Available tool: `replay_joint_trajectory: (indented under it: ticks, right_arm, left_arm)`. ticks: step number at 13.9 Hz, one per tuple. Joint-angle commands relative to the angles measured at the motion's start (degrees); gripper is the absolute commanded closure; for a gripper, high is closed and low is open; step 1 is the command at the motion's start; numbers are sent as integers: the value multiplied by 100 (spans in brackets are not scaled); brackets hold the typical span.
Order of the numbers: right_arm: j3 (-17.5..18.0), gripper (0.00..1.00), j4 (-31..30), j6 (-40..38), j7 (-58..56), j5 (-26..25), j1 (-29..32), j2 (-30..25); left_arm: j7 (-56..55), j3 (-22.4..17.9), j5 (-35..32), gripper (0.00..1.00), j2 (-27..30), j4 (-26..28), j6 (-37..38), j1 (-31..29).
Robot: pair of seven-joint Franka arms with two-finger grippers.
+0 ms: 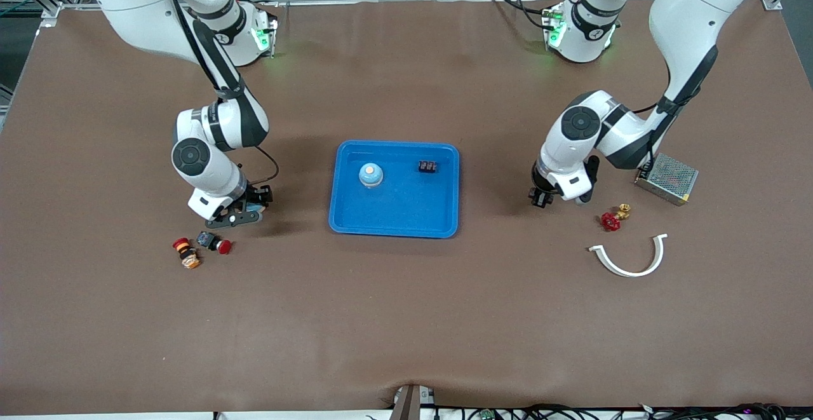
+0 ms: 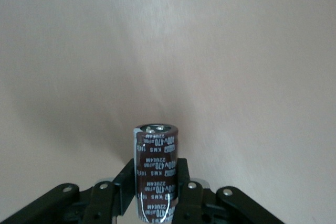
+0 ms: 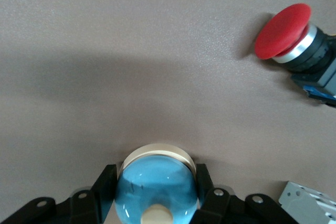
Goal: Place electrolytic capacitor and blue bell in tray
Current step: 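Carry the capacitor into the tray while the right gripper lowers the bell beside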
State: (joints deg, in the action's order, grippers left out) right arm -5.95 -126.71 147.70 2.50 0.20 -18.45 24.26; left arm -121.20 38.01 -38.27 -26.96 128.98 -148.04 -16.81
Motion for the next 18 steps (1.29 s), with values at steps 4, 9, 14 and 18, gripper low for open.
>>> replay_joint_trajectory:
  ticks: [4,9,14,18]
  right_arm:
    - [129,64,391,-1257,57,181,-62,-421]
    - [120,64,1446,-2509,1372,630,-703,-457]
    - [120,64,2254,-2448,3026,630,-1547,-19]
    - [120,63,2808,-2386,3485,656,-1794,553]
  left_arm:
    - [-578,820,962,100,130,-549,750,63]
    - [-1572,874,971,100,-46,-1050,803,722]
    - [-2100,813,953,100,-580,-1804,1276,1363]
    - [-2347,472,892,100,-916,-2245,1541,1943]
